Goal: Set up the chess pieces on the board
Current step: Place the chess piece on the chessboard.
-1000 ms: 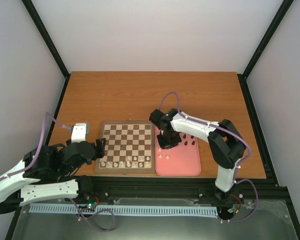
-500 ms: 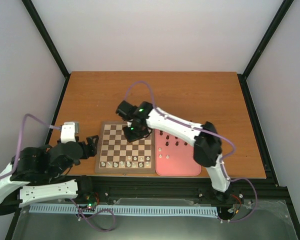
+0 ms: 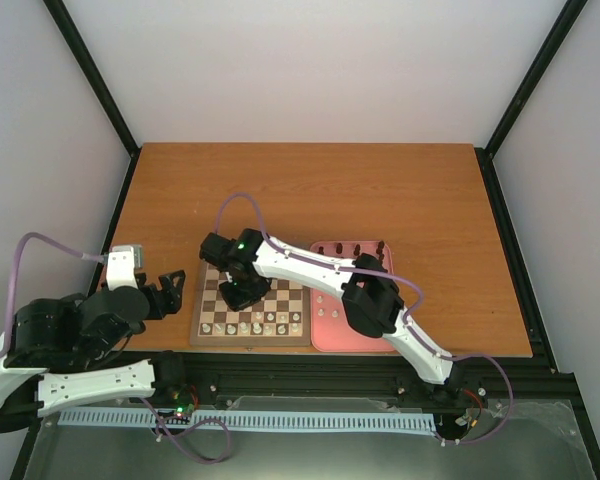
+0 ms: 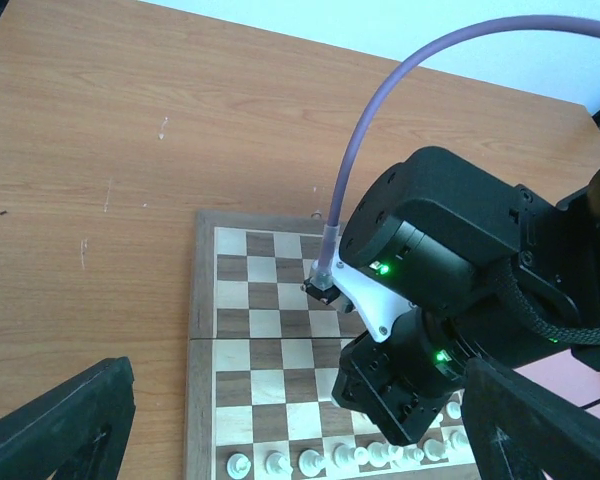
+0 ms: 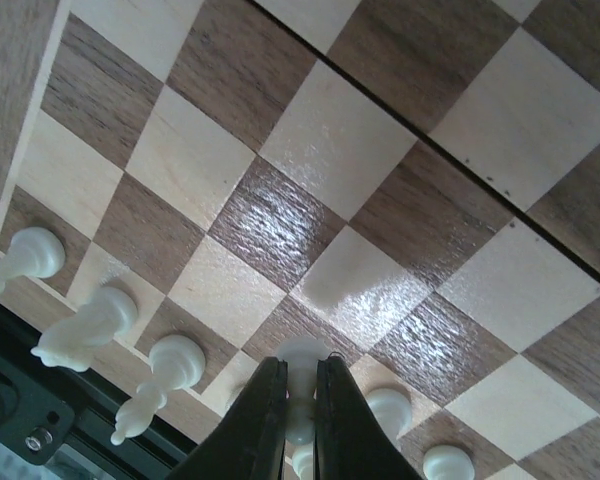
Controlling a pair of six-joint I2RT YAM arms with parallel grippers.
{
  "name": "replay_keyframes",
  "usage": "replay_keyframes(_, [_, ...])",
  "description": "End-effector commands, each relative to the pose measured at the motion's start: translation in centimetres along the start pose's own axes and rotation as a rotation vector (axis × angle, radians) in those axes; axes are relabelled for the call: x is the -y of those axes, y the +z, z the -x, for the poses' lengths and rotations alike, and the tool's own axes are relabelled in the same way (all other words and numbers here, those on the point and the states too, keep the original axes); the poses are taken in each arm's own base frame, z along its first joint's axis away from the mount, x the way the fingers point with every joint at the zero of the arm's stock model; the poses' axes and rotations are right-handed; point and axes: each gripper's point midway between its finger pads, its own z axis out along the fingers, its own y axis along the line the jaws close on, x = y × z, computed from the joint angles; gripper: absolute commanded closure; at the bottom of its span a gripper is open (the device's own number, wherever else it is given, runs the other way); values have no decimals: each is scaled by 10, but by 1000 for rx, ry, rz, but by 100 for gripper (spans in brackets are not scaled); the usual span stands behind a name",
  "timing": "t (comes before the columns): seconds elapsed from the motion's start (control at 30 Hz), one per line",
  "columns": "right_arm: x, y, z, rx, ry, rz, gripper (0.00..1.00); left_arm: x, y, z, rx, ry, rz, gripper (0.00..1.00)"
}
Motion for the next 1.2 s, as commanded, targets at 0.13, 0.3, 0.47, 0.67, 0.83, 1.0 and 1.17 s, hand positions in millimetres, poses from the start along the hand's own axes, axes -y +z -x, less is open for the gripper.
replay_keyframes(0.13, [-3, -1, -12, -31, -4, -26, 97, 0, 2, -3, 2, 8, -11, 0])
replay_keyframes(0.3, [-6, 0, -14, -37, -12, -21, 97, 1, 3, -4, 2, 10, -12, 0])
replay_keyframes(0.47, [-8, 8, -17, -59, -20, -15, 97, 1, 3, -4, 3, 8, -10, 0])
replay_keyframes(0.67, [-7, 17, -19, -80, -27, -17, 97, 1, 4, -4, 3, 9, -8, 0])
replay_keyframes(0.83, [-4, 20, -18, -81, -28, -26, 97, 2, 4, -4, 3, 9, -8, 0])
replay_keyframes(1.0, [-5, 21, -17, -76, -32, -25, 95, 2, 4, -5, 2, 11, -7, 0])
replay_keyframes(1.17, [-5, 18, -16, -69, -38, -28, 85, 2, 6, -6, 0, 12, -5, 0])
